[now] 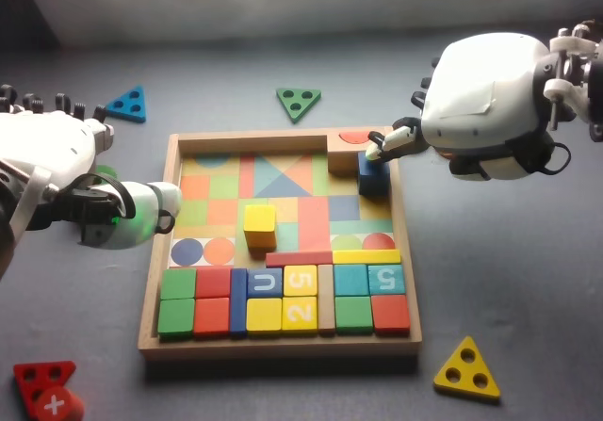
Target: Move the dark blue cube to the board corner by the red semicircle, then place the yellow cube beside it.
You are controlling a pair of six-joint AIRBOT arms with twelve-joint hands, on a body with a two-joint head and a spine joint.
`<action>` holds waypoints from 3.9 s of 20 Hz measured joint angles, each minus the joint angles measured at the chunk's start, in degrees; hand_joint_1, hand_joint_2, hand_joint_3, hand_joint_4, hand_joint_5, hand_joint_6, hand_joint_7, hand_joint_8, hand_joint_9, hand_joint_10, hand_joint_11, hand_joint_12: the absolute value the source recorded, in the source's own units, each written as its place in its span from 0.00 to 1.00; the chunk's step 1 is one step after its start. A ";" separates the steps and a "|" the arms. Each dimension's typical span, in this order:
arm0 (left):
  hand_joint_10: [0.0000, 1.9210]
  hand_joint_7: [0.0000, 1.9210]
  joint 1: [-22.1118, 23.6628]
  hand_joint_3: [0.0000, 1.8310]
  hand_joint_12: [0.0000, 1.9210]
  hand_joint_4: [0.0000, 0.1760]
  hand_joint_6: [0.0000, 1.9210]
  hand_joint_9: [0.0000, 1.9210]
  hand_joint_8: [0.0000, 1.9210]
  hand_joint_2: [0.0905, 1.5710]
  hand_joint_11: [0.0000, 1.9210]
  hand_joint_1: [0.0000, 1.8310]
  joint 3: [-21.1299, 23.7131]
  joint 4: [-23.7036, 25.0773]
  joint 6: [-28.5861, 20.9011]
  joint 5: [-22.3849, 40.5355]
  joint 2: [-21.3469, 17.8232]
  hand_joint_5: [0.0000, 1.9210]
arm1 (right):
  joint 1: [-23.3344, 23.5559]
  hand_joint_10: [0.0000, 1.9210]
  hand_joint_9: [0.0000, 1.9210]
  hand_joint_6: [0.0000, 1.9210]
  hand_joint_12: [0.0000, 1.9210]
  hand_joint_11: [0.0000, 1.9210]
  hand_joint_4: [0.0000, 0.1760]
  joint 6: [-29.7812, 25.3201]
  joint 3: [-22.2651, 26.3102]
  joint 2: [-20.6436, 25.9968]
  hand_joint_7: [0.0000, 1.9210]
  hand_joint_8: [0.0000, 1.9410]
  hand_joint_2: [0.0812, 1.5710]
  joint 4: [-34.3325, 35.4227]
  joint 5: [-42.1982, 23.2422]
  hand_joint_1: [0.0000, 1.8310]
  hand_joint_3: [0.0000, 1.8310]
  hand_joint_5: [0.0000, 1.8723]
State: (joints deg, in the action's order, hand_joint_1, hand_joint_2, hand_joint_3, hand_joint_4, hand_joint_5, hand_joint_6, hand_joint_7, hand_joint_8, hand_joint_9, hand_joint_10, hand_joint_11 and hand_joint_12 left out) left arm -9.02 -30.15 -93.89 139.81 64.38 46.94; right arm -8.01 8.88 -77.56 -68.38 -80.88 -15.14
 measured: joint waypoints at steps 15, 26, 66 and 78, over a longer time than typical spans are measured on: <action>0.00 0.08 0.28 0.00 0.14 0.00 0.00 0.06 0.00 0.79 0.00 0.00 0.00 -0.20 0.02 1.66 0.83 0.11 | 4.31 1.00 0.84 0.01 1.00 0.91 0.00 0.00 5.81 -1.84 0.75 1.00 0.83 -0.81 -2.86 0.83 0.00 0.26; 0.00 0.10 0.26 0.00 0.22 0.00 0.00 0.09 0.00 0.78 0.00 0.00 0.24 -0.39 0.02 1.75 0.85 0.12 | 2.93 1.00 0.84 0.00 1.00 0.90 0.00 0.04 4.44 -7.61 0.74 1.00 0.83 -1.20 -3.65 0.83 0.00 0.26; 0.00 0.11 -0.09 0.00 0.23 0.00 0.00 0.10 0.00 0.80 0.00 0.00 0.66 -0.46 0.02 1.73 0.85 0.13 | 0.81 1.00 0.82 0.00 1.00 0.89 0.00 0.76 2.49 -10.34 0.71 1.00 0.85 -0.37 -3.17 0.79 0.00 0.28; 0.00 0.10 -0.09 0.00 0.20 0.00 0.01 0.08 0.00 0.79 0.00 0.00 0.81 -0.52 0.02 1.73 1.07 0.12 | -0.15 1.00 0.81 0.00 1.00 0.89 0.00 1.03 2.21 -7.26 0.72 1.00 0.85 0.07 -3.30 0.81 0.00 0.27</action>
State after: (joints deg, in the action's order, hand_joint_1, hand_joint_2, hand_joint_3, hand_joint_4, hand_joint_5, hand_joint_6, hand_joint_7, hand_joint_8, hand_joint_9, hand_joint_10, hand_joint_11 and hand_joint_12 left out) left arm -9.10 -29.34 -94.41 139.83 66.11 48.01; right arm -8.16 9.91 -75.35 -75.64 -80.82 -18.44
